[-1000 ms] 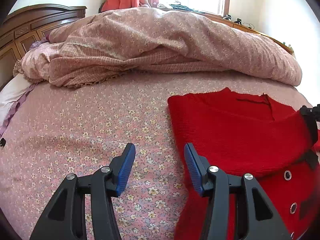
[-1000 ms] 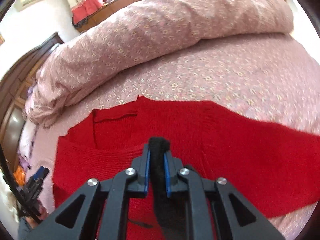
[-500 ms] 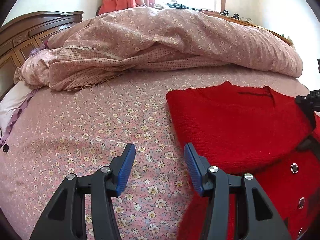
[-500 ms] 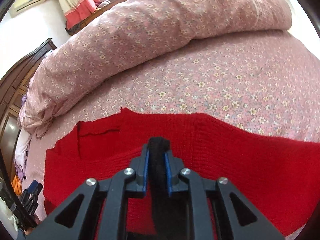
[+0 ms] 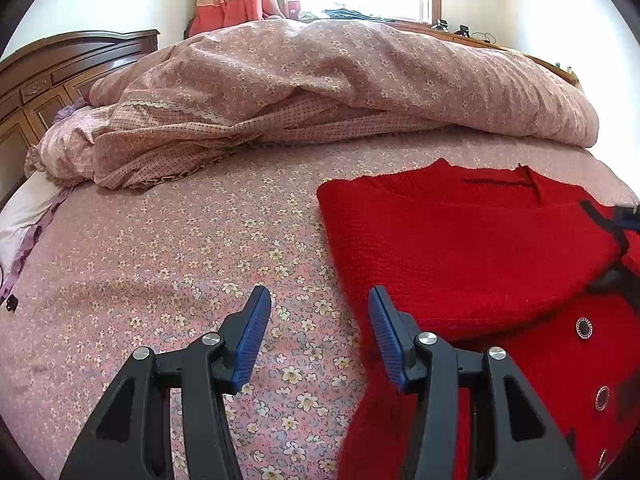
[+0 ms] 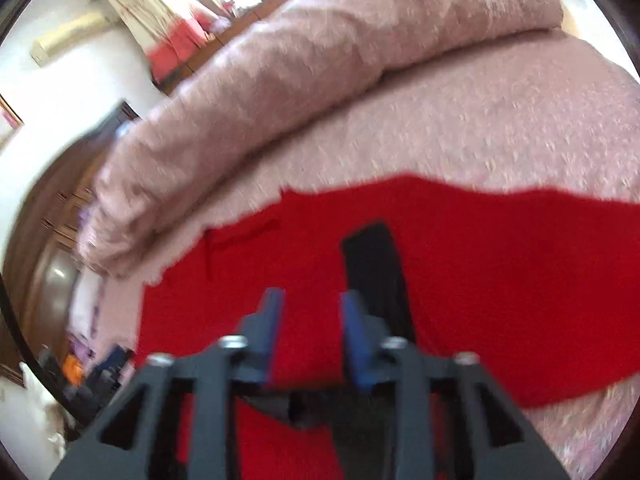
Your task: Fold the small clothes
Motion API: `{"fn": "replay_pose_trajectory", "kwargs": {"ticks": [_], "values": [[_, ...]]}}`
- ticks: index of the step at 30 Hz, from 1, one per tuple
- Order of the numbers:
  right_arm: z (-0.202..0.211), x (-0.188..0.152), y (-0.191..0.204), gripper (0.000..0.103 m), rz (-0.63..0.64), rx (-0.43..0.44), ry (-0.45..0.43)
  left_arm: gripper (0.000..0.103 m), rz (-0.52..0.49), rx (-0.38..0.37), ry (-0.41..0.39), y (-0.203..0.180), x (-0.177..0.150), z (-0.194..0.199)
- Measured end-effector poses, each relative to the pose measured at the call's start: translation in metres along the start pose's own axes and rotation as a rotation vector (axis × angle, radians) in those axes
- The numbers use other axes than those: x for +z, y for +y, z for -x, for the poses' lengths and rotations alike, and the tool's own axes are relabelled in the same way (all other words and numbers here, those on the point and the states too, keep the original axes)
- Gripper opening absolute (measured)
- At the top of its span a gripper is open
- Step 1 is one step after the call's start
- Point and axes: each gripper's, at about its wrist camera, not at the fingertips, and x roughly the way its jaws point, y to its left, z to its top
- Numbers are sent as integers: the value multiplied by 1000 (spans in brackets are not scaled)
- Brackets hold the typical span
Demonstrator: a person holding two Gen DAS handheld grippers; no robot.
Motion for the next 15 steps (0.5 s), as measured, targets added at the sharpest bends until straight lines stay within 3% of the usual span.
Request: {"fn": "replay_pose_trajectory", "kwargs": {"ticks": [3, 4, 6, 7, 11, 13, 14, 15], "values": [[5, -5, -8, 21, -18, -39, -39, 45, -7, -1, -14, 0, 1, 4], [15, -8, -12, 28, -27, -50, -90, 45, -8, -2, -18, -1, 2, 4], [29, -13, -21, 62, -38, -72, -151, 45, -5, -6, -18, 0, 2, 5], [32, -15, -27, 63, -43, -75, -168, 45, -3, -8, -15, 0, 2, 4], [17, -26, -46, 63, -64, -26, -55, 45, -5, -6, -4, -1, 0, 1], [8, -33, -47, 60, -30, -26, -51, 45, -13, -2, -2, -3, -1, 0], [7, -35, -45, 48, -12, -38, -68, 45, -16, 0, -3, -3, -1, 0], [10, -36, -45, 23, -8, -38, -83, 45, -18, 0, -4, -3, -1, 0]]}}
